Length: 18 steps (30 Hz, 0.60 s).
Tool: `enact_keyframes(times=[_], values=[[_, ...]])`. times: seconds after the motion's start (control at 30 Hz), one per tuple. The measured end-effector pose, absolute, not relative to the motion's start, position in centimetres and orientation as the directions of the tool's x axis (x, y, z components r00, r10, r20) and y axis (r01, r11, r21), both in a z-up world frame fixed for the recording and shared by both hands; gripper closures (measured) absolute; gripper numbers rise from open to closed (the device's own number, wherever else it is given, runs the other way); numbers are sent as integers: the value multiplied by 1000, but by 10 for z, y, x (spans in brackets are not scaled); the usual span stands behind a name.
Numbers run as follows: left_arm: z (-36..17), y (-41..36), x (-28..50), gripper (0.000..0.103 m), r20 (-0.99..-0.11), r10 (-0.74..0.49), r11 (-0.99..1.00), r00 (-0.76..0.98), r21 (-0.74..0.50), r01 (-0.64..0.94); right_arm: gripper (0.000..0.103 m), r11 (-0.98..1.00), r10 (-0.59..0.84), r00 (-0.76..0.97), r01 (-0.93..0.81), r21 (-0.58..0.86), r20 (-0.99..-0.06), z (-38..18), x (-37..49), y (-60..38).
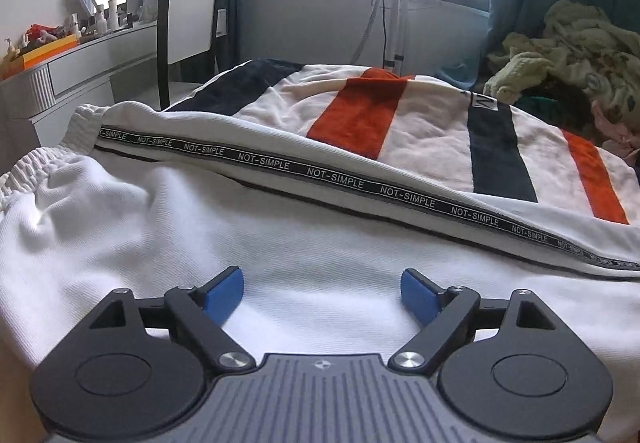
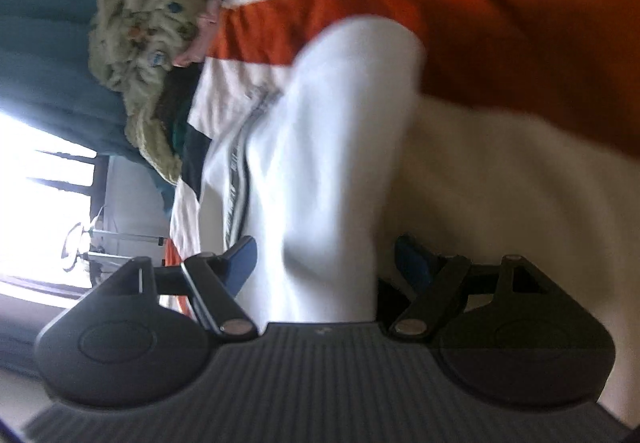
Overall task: Fold clothes
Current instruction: 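Smooth the folded leg with the right gripper while the left gripper hovers above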
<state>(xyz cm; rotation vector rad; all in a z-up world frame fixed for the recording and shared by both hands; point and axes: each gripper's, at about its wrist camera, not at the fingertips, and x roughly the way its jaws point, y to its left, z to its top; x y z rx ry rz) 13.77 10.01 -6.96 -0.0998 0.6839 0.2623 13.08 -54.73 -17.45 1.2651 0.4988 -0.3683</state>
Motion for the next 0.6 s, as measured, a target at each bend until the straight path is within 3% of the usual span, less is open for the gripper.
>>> enact_keyframes(times=[0.23,0.3,0.4,0.43,0.5,0.53,0.57,0.6], values=[[-74,97,144,15,-625,228,952,747,-16,-304,24,282,19,958,269,921,-286,-163,140,-542],[-75,94,146,15,-624,240,953,743,5,-304,23,355,30,954,269,895,-298,-156,143,-539],[-76,91,146,15,-621,249,953,743,22,-301,24,396,33,918,351,848,-396,-162,150,-540],[-76,92,145,15,-620,247,954,744,20,-300,29,382,38,882,421,822,-469,-170,154,-541],[-75,93,144,15,-619,244,955,747,18,-297,52,436,42,825,492,753,-563,-174,160,-539],[-74,93,142,15,-618,243,954,748,15,-298,57,469,40,797,518,715,-603,-175,163,-537],[-72,94,140,15,-618,239,955,749,10,-297,62,483,37,795,517,707,-606,-172,163,-537],[-70,93,138,15,-616,235,955,752,5,-295,79,490,32,803,506,710,-595,-169,162,-536]])
